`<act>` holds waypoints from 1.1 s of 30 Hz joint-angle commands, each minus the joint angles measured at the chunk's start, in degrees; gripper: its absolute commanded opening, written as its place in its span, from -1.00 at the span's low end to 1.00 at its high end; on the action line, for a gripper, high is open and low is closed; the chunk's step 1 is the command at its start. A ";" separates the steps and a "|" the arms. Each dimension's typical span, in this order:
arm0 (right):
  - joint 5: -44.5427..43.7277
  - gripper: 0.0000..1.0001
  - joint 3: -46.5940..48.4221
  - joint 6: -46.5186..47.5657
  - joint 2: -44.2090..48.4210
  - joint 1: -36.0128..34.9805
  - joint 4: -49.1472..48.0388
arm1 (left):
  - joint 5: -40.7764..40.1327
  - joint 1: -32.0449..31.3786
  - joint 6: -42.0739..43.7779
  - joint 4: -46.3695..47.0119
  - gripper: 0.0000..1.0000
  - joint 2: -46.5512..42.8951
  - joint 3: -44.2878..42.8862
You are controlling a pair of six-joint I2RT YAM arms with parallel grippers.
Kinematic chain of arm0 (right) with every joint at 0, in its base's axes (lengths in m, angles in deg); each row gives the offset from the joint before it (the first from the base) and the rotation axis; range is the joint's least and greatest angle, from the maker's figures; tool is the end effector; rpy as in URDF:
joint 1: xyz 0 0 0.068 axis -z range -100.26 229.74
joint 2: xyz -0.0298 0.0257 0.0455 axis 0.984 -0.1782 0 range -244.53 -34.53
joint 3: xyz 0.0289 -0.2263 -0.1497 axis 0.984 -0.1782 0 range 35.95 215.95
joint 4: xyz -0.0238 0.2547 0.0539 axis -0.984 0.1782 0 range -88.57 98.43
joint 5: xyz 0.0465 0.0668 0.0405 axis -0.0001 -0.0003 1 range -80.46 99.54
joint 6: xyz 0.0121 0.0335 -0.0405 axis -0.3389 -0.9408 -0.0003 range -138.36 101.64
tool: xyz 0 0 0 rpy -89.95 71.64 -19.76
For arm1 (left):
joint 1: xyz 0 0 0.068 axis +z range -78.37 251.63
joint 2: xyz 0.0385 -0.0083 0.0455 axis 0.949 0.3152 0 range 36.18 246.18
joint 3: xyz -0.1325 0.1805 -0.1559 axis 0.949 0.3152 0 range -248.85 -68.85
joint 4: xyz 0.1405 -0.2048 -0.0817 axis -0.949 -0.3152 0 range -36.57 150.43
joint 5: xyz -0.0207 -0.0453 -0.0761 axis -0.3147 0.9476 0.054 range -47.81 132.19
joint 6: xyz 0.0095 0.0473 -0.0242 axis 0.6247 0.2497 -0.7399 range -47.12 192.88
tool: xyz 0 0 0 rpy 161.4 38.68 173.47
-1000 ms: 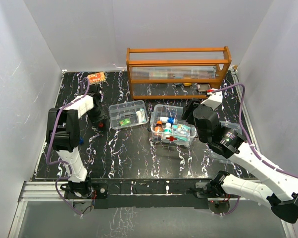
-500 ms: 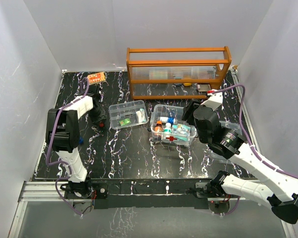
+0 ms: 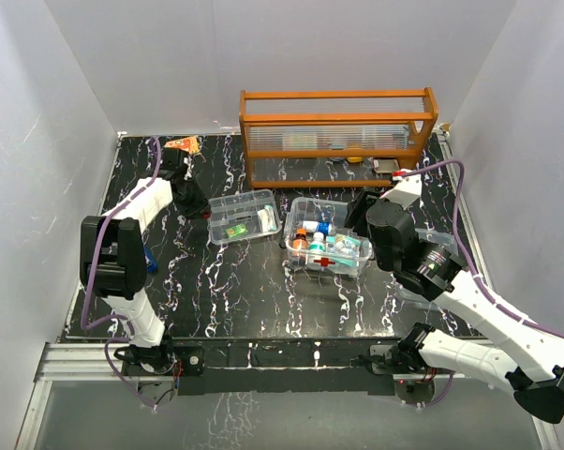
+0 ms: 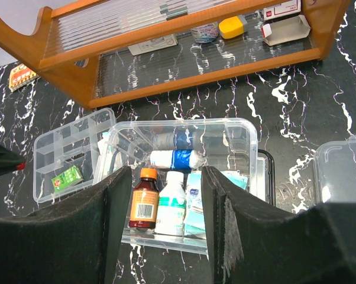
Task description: Organize the medicine kit
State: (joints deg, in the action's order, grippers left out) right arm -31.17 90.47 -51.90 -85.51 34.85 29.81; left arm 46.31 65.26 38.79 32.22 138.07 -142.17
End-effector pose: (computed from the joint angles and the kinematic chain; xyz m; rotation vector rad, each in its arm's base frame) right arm 0.1482 0.1150 0.3512 0.2535 1.8835 0.2156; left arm 0.3756 -0.0446 0.2158 -0.5954 2.5301 -0.3560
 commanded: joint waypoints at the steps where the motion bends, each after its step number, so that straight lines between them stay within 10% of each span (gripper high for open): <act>1: -1.13 -0.04 0.30 -0.47 0.97 0.15 -2.75 | 3.19 -1.35 -1.02 0.41 -0.47 -0.31 -3.01; 33: -1.48 -0.03 0.02 -0.03 0.32 0.17 -2.76 | -3.69 -3.38 -0.49 -6.03 -0.17 8.17 -12.86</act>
State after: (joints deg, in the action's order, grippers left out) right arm -31.21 90.47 -51.86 -85.51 34.85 29.79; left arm 42.81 62.07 37.79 28.86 150.09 -152.84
